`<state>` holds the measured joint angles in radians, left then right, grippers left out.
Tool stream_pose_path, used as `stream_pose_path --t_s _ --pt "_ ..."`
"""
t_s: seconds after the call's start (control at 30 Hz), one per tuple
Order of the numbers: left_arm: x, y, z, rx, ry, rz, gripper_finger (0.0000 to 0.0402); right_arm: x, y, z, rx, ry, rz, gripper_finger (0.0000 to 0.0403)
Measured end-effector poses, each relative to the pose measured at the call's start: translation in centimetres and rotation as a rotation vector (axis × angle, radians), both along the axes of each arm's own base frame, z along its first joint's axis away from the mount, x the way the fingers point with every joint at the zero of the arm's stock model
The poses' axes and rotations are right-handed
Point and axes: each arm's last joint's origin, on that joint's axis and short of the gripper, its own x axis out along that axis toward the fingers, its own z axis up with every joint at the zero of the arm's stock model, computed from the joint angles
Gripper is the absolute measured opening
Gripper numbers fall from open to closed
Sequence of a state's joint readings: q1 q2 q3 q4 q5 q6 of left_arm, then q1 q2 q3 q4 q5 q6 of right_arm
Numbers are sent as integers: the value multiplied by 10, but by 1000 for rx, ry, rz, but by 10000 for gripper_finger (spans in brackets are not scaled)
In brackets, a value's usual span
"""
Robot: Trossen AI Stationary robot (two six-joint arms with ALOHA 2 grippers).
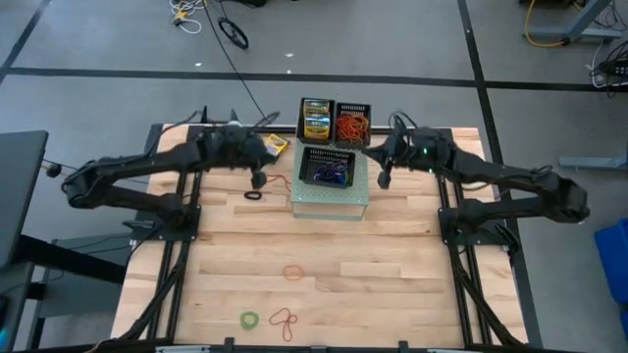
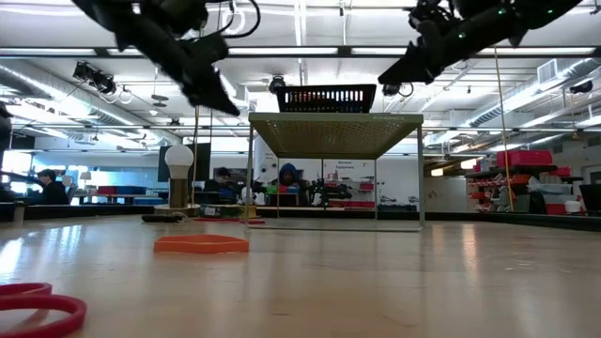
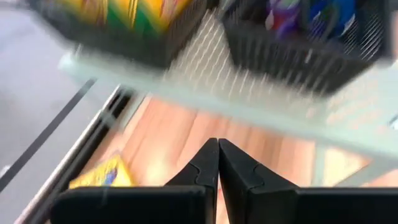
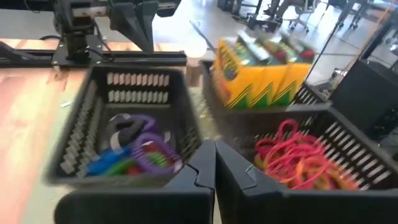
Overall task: Pick & Place Office Desk Supplies
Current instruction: Put the red rubber band into the top right black bin on the shelf
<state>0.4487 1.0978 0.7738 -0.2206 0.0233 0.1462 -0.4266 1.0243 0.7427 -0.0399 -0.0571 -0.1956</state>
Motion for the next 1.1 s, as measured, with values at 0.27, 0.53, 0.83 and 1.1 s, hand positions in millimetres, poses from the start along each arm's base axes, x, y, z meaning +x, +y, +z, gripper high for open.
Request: stream_pose_path --t_s 0.27,0.53,0.83,1.1 --pt "-22 -38 -35 -166 133 128 26 6 43 -30 94 -16 60 6" --pt "-24 -44 -68 -304 430 132 113 6 73 -55 132 -37 179 6" --pt "-12 -45 -88 -308 512 -32 228 4 88 -62 127 -41 231 6" --pt "-9 -88 -111 -282 352 -228 206 4 96 -62 133 -45 236 6"
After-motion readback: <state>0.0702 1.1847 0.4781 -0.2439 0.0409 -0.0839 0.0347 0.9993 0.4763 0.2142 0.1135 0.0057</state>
